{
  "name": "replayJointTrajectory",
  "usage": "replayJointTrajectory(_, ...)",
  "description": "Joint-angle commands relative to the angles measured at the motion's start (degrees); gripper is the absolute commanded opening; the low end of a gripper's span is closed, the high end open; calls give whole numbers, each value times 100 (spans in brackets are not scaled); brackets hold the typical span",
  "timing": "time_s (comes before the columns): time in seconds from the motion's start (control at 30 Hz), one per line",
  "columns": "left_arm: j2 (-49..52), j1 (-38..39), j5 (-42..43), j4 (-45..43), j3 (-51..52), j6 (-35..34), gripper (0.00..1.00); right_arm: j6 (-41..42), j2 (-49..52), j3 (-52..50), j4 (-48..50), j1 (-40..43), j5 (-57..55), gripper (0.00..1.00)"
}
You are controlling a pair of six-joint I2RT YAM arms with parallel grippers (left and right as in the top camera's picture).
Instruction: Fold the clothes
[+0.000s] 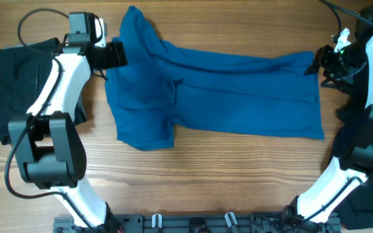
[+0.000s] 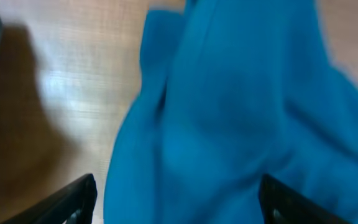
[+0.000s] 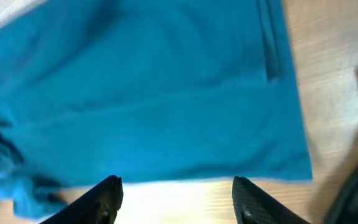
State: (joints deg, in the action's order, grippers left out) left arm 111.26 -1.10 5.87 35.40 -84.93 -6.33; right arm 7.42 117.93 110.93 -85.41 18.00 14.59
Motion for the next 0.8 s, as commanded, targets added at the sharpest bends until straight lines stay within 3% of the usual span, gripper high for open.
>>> replayJointTrajectory(0.0,299,2,-13,295,59,-9,82,-146,-39,-7,-114,-20,44,62)
replayJointTrajectory(0.23,898,2,-33,997,76,-9,80,-149,-17,-374,-52,-17,-175,69)
replayJointTrajectory(0.33,1097,2,-103,1106,151,52,67,-140,-17,-938,286,-17,-173,70)
replayJointTrajectory(0.43,1123,-15,-535,1357,221,306,8,-122,-17,-1622,748,-7,-240,70)
replayJointTrajectory(0.47,1121,-63,-879,1576,221,282,4,-85,-17,-1860,916,-7,-341,70)
replayJointTrajectory(0.57,1123,-417,-1191,2164,221,-195,4,212,-17,-2581,1397,-7,-608,68)
replayJointTrajectory(0.77,1121,-704,-981,2385,221,-203,4,520,-17,-3801,2474,-7,-612,69)
